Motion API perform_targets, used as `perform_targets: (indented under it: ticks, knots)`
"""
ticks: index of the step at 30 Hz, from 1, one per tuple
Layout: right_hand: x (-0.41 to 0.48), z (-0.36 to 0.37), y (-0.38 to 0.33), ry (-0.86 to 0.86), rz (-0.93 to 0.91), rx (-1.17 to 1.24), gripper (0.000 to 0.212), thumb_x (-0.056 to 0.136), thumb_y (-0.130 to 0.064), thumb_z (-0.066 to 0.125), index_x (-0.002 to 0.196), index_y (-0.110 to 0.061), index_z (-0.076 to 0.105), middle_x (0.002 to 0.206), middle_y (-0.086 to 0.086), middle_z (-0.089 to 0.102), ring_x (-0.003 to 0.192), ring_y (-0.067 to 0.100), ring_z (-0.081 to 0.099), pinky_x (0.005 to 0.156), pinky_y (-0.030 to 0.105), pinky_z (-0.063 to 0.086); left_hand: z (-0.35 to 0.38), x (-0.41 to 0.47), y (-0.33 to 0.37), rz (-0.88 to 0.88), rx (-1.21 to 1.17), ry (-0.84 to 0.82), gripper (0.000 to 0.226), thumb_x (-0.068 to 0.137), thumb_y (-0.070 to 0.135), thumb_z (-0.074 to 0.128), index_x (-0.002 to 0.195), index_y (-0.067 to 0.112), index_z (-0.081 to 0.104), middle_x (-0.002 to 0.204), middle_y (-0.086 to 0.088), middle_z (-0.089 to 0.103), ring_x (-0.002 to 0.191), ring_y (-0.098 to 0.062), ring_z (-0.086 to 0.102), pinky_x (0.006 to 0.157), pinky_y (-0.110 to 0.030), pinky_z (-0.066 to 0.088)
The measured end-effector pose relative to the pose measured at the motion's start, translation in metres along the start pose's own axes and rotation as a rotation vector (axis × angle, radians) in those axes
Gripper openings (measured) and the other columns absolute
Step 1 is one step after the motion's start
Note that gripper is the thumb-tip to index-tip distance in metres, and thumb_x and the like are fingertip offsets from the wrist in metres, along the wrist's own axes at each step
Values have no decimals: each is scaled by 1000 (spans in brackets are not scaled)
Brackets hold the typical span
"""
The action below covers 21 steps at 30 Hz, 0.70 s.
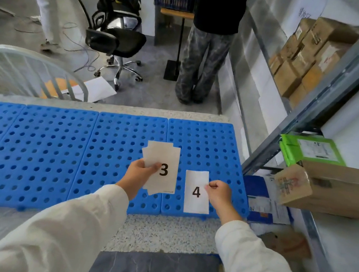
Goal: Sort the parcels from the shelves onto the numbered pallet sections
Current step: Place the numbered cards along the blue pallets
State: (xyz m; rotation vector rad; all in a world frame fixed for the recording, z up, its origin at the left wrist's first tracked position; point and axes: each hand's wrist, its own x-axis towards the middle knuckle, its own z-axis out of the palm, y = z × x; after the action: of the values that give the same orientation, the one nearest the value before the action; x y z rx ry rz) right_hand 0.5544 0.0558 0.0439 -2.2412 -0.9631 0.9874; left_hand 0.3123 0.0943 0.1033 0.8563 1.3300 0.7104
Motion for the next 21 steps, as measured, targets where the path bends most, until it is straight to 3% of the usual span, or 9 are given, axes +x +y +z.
perform_targets:
  ticks: [3, 5, 12, 18, 21]
  knots:
    - [11, 3, 8, 4, -12, -31, 18, 88, -13, 65, 92, 4, 66, 98, 16, 69, 85, 24, 62, 67, 31, 46, 1, 8, -6, -19, 12, 16, 31, 90, 23, 66, 116, 8, 61, 108, -8, 70, 100, -26, 66, 89, -47, 54]
    - [19, 5, 14, -12, -13, -46, 14, 88, -14, 65, 95, -3, 67, 100, 11, 69, 82, 18, 57, 69, 26, 42, -2, 11, -8, -26, 22, 26, 32, 90, 22, 66, 118, 7, 60, 110, -9, 70, 101, -28, 66, 90, -48, 53]
    - [30, 15, 27, -44, 49, -34, 9, 88, -16, 66, 90, -10, 59, 102, 11, 68, 80, 16, 56, 65, 25, 42, -4, 17, -15, -53, 34, 55, 31, 90, 24, 66, 117, 9, 61, 109, -9, 70, 101, -28, 65, 90, -46, 53]
    - [21, 9, 14, 105, 30, -47, 43, 78, -25, 78, 108, -5, 55, 116, 12, 52, 104, 27, 54, 80, 33, 44, -13, 17, -14, -60, 52, 66, 31, 90, 29, 66, 115, 12, 61, 109, -7, 70, 100, -28, 65, 89, -53, 53]
    - [9, 6, -26, -55, -54, 31, 29, 84, -37, 71, 95, -12, 60, 107, 8, 63, 88, 18, 59, 75, 31, 49, -22, 10, -6, -19, 8, 66, 25, 90, 27, 66, 111, 15, 62, 107, -6, 71, 97, -24, 66, 76, -39, 56]
